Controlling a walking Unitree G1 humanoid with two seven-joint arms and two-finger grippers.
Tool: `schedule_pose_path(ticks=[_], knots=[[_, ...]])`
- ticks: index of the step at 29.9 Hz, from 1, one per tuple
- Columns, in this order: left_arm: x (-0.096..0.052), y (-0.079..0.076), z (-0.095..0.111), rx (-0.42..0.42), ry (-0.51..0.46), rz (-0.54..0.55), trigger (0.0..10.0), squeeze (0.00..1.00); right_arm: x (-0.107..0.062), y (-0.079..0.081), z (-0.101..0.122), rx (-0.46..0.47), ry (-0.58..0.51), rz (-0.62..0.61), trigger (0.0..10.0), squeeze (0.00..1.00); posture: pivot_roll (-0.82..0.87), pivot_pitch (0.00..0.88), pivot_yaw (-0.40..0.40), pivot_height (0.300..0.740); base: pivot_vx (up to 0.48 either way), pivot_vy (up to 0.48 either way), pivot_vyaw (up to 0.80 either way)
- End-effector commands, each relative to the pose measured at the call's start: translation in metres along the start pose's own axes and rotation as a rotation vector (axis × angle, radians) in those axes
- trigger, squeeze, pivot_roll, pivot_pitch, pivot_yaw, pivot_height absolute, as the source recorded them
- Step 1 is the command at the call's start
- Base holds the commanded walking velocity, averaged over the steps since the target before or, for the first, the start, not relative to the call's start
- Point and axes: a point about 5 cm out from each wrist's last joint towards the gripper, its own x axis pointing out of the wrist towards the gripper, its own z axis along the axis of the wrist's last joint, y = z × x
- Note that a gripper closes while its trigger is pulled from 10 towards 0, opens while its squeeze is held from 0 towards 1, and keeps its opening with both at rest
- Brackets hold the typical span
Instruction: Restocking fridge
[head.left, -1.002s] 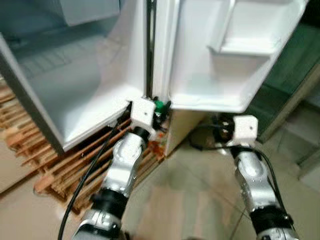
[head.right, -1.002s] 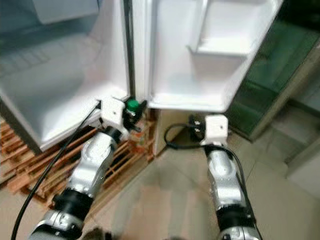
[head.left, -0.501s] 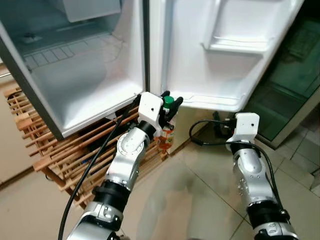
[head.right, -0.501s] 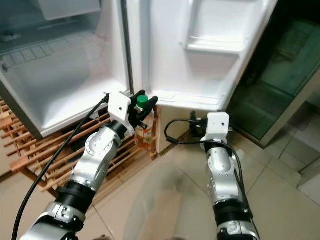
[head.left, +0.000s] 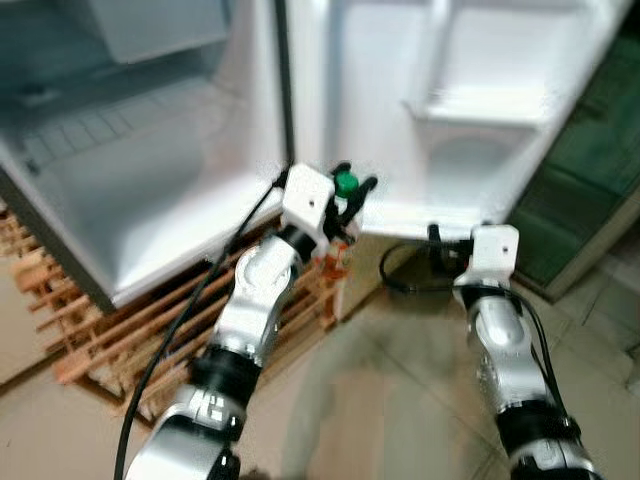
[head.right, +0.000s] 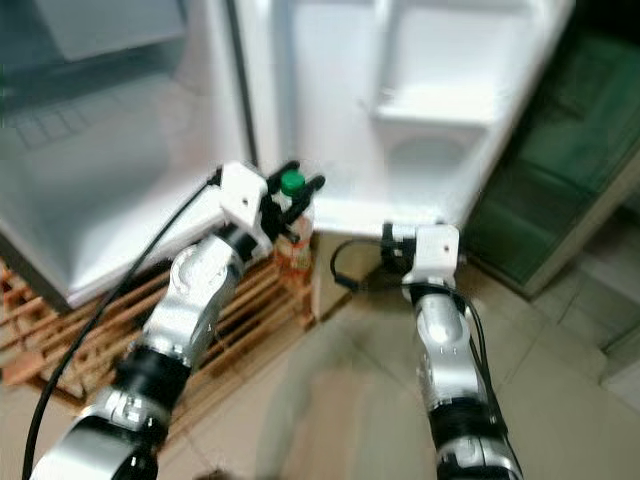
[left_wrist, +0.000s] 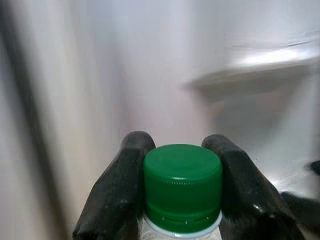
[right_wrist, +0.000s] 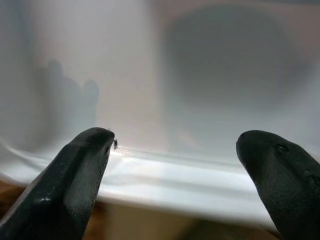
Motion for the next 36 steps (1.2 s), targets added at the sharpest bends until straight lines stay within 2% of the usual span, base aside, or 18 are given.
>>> schedule_pose_path(ticks=[1,6,10,18,26,27,30,31,36], knots=[[0.01,-0.011,0.012,-0.013,-0.058,-0.045,10.0,0.0,-0.002,-0.013,0.0,-0.022,-0.004,-0.025,10.0,0.0,-0.04,0.0,0.012,0.74,0.48,0.0,0.0],[0.011,-0.01,0.022,-0.003,-0.1,-0.061,10.0,0.0,-0.006,-0.011,0.005,-0.028,-0.042,0.002,10.0,0.0,-0.05,0.0,0.023,0.74,0.48,0.0,0.0],[0.016,-0.016,0.033,-0.006,-0.138,-0.107,10.0,0.0,-0.018,-0.009,0.019,-0.058,-0.107,0.04,10.0,0.0,-0.07,0.0,0.033,0.74,0.0,0.0,0.0],[0.022,-0.021,0.032,-0.03,-0.129,-0.119,10.0,0.0,-0.027,-0.013,0.017,-0.048,-0.091,0.015,10.0,0.0,-0.1,0.0,0.053,0.74,0.0,0.0,0.0],[0.03,-0.011,0.027,0.003,-0.122,-0.034,10.0,0.0,-0.032,-0.011,0.018,-0.035,-0.073,0.051,10.0,0.0,-0.1,0.0,0.054,0.74,0.0,0.0,0.0],[0.034,-0.007,0.025,0.027,-0.122,-0.002,10.0,0.0,-0.041,-0.01,0.013,-0.03,-0.04,0.106,10.0,0.0,-0.11,0.0,0.058,0.74,0.0,0.0,0.0],[0.037,-0.005,0.023,0.042,-0.11,0.01,10.0,0.0,-0.048,-0.009,0.011,-0.032,-0.018,0.146,10.0,0.0,-0.13,0.0,0.061,0.74,0.0,0.0,0.0],[0.041,-0.002,0.021,0.064,-0.089,0.028,10.0,0.0,-0.058,-0.009,0.009,-0.035,0.009,0.174,10.0,0.0,-0.16,0.0,0.071,0.74,0.0,0.0,0.0],[0.046,0.004,0.019,0.055,-0.071,0.067,10.0,0.0,-0.071,-0.011,0.007,-0.032,0.038,0.184,10.0,0.0,-0.19,0.0,0.076,0.74,0.0,0.0,0.0]])
